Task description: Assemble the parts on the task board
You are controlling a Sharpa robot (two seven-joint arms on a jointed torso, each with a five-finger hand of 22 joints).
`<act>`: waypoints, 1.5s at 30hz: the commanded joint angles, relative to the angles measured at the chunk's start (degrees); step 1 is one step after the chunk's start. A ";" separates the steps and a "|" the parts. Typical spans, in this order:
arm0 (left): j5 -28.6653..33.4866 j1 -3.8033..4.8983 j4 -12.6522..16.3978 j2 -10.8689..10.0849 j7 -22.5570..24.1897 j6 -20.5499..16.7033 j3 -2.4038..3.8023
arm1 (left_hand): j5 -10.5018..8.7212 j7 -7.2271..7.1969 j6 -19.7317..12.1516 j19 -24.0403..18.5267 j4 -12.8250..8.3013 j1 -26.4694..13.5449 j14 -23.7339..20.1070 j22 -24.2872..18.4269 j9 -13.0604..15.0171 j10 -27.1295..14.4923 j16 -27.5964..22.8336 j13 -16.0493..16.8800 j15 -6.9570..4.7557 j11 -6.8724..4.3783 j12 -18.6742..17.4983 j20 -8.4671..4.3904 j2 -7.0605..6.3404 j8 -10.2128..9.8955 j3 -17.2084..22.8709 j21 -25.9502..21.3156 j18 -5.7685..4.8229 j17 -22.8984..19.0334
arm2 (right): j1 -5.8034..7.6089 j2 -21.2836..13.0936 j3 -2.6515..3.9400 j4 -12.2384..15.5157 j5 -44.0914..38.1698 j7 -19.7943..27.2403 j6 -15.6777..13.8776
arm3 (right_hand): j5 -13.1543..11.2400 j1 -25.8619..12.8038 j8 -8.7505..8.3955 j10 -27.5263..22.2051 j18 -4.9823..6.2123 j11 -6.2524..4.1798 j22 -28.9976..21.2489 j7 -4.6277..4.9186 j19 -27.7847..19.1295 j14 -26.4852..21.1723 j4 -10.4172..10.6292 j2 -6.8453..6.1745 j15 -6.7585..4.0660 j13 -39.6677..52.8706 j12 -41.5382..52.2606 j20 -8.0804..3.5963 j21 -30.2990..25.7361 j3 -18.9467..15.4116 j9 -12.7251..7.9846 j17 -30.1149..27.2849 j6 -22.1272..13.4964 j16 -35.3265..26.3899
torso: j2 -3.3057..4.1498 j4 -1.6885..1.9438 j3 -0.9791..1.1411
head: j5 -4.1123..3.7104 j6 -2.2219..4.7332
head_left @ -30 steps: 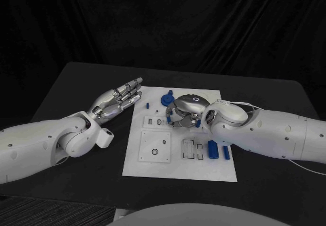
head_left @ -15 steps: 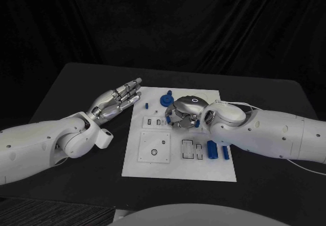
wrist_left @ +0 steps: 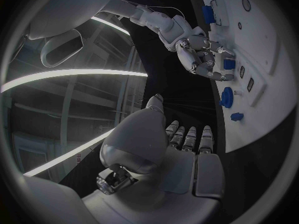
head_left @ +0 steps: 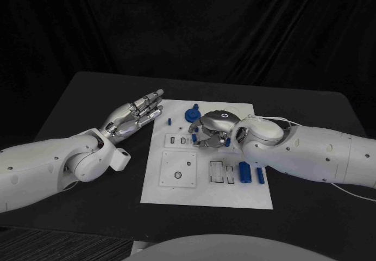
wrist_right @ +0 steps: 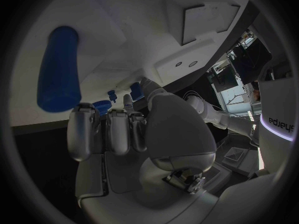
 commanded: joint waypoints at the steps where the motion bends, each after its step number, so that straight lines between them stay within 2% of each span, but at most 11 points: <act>1: 0.23 -0.06 0.07 0.11 4.96 0.52 0.04 | 0.21 0.23 0.06 0.07 -0.02 0.71 -0.02 -0.09 0.07 -0.11 -0.21 -0.08 -0.12 0.40 -0.20 0.32 -0.01 0.05 0.22 -0.34 1.13 -0.08 | -0.15 -0.27 -0.10 0.17 -0.88 -0.74 -0.17 | -2.38 -0.32 -1.14 6.00 -0.37 0.08 12.03 -0.17 2.58 4.07 0.58 -0.57 0.03 15.10 0.20 0.04 -0.33 -0.89 -1.33 3.31 -1.56 -0.15 | 0.02 0.00 -0.01 | 0.01 -0.03; 8: 0.23 -0.04 0.81 -0.79 4.56 -0.19 0.06 | 0.25 0.38 0.20 0.07 -0.20 0.86 -0.02 -0.09 0.10 -0.11 -0.21 -0.08 -0.41 0.15 -0.20 0.25 -0.17 0.08 0.29 -0.34 1.30 -0.08 | 1.05 -2.17 -0.10 2.24 -0.97 0.94 -7.39 | -8.32 2.04 -2.68 6.00 -0.40 -0.11 12.06 -0.33 2.62 4.05 9.89 -4.70 -0.14 15.10 0.20 -0.19 -0.32 -4.39 -6.12 3.19 -5.12 -0.15 | 0.00 -0.01 0.03 | 0.36 0.07; 17: -1.86 0.87 3.47 -2.46 3.94 -6.04 0.11 | -4.65 2.75 3.68 0.49 1.27 0.41 -0.02 0.21 0.46 0.68 -0.21 0.15 0.28 2.22 0.03 2.00 -2.35 0.49 -1.17 0.01 2.30 -0.08 | 8.11 -7.85 -0.09 7.83 5.35 10.65 -17.55 | -9.20 -2.59 -0.35 6.00 -0.69 -0.45 12.47 -0.78 3.03 4.32 10.43 -5.31 -0.40 15.10 0.20 -0.39 0.89 -8.72 -6.01 4.66 -0.25 0.58 | -0.08 0.04 0.10 | 1.48 0.95; 25: -4.66 5.78 3.33 -1.66 1.73 -13.44 0.12 | -12.53 6.06 8.00 4.99 1.76 -3.09 5.58 2.33 0.85 11.70 1.95 2.80 3.01 7.00 2.49 3.49 -2.78 0.87 -3.59 3.42 1.36 1.88 | 12.94 -13.39 -0.10 9.31 21.16 19.40 -20.00 | -9.15 -6.23 1.69 6.00 -0.84 -0.39 12.66 -0.63 3.18 4.46 10.53 -4.68 -0.39 15.10 0.20 -0.46 1.50 -14.12 -6.09 5.63 1.75 1.08 | -0.24 0.22 0.63 | 1.19 1.78; 26: -5.84 6.69 3.13 -1.47 1.05 -14.16 0.12 | -12.99 6.98 10.77 11.37 1.72 -3.19 15.28 4.80 1.22 26.88 5.67 7.47 4.02 8.33 6.69 3.99 -2.73 1.37 -4.02 7.87 0.91 5.31 | 13.21 -14.09 -0.10 9.30 23.32 20.08 -20.21 | -9.16 -6.05 2.01 6.00 -0.85 -0.37 12.68 -0.61 3.19 4.46 10.50 -4.25 -0.36 15.10 0.20 -0.45 1.55 -13.93 -6.05 5.66 2.06 1.10 | -0.32 0.16 0.68 | 1.18 1.93; 31: -14.69 10.50 1.48 -0.31 -4.74 -14.66 0.13 | -11.19 7.88 24.55 29.05 1.63 -1.52 37.77 11.18 2.95 43.41 21.41 17.63 6.77 11.74 20.05 4.77 -2.75 4.38 -5.09 20.41 -1.06 16.43 | 13.72 -16.31 -0.10 8.92 28.51 24.08 -20.53 | -8.99 -4.71 4.39 6.00 -0.92 0.05 12.76 -0.09 3.27 4.51 10.41 -2.25 -0.01 15.10 0.20 -0.20 1.84 -12.39 -5.51 5.93 4.55 1.26 | -0.87 -0.17 1.12 | 0.89 1.91; 33: -19.33 11.93 0.44 0.54 -10.39 -10.69 0.13 | -7.33 8.05 33.37 37.53 1.48 0.47 47.44 16.34 4.27 51.27 40.39 31.15 2.97 7.31 40.36 3.44 -3.43 7.32 -5.35 29.56 1.11 27.07 | 13.57 -16.75 -0.11 8.40 28.20 26.09 -21.46 | -8.28 -2.88 5.57 6.00 -0.96 -0.19 12.83 -0.56 3.35 4.54 10.30 -0.81 -0.10 15.10 0.20 -0.11 2.08 -11.05 -5.41 6.10 4.89 1.37 | -1.28 -0.26 1.39 | 0.70 1.82; 34: -20.86 12.38 0.04 0.97 -12.96 -8.76 0.13 | -6.72 7.67 35.72 40.54 2.45 0.98 45.40 22.11 5.03 52.20 58.67 51.24 0.82 5.64 63.13 2.33 -2.64 9.69 -5.68 38.11 1.97 38.49 | 13.45 -16.84 -0.11 8.17 27.71 26.60 -21.70 | -7.95 -2.48 6.07 6.00 -0.96 -0.35 12.84 -0.78 3.36 4.55 10.30 -0.57 -0.21 15.10 0.20 -0.15 2.12 -10.77 -5.36 6.13 5.09 1.39 | -1.49 -0.38 1.55 | 0.66 1.78; 36: -23.75 13.16 -0.62 2.06 -19.56 -3.73 0.13 | -7.63 8.79 37.78 41.73 1.26 0.14 50.55 27.68 5.64 68.36 73.33 71.02 1.26 5.49 79.67 1.75 -2.32 12.22 -6.72 45.38 1.78 49.98 | 13.11 -16.88 -0.11 7.72 26.34 27.18 -21.96 | -7.42 -1.92 6.74 6.00 -0.95 -0.57 12.83 -1.02 3.35 4.55 10.26 0.15 -0.37 15.10 0.20 -0.26 2.13 -10.30 -5.30 6.11 5.29 1.39 | -1.83 -0.66 1.87 | 0.65 1.86; 40: -26.89 13.96 -2.03 4.77 -28.56 4.48 0.13 | -11.88 8.89 39.08 41.34 1.92 -3.73 74.60 35.73 7.33 86.57 87.61 87.35 0.67 5.48 88.97 1.26 -0.70 17.51 -8.33 54.99 1.04 76.02 | 12.21 -17.06 -0.11 7.36 22.67 26.79 -22.38 | -6.88 -1.62 7.15 6.00 -0.95 -0.61 12.83 -1.02 3.35 4.55 10.19 0.74 -0.45 15.10 0.20 -0.36 2.14 -10.00 -5.34 6.15 5.10 1.42 | -2.59 -1.19 2.70 | 0.74 1.16; 45: -28.17 14.28 -2.80 7.22 -33.11 9.43 0.13 | -9.14 5.36 40.90 45.80 2.00 -2.94 89.98 43.08 15.03 89.89 89.79 89.92 -2.48 2.65 89.80 -0.23 -0.58 29.27 -8.24 64.87 2.92 89.92 | 10.67 -17.59 -0.12 7.39 17.11 26.05 -25.69 | -5.86 0.32 7.99 6.00 -0.99 -0.63 12.89 -1.01 3.41 4.61 9.85 1.75 -0.50 15.10 0.20 -0.45 2.35 -9.25 -5.46 6.47 4.74 1.58 | -3.31 -1.86 3.41 | 1.09 0.44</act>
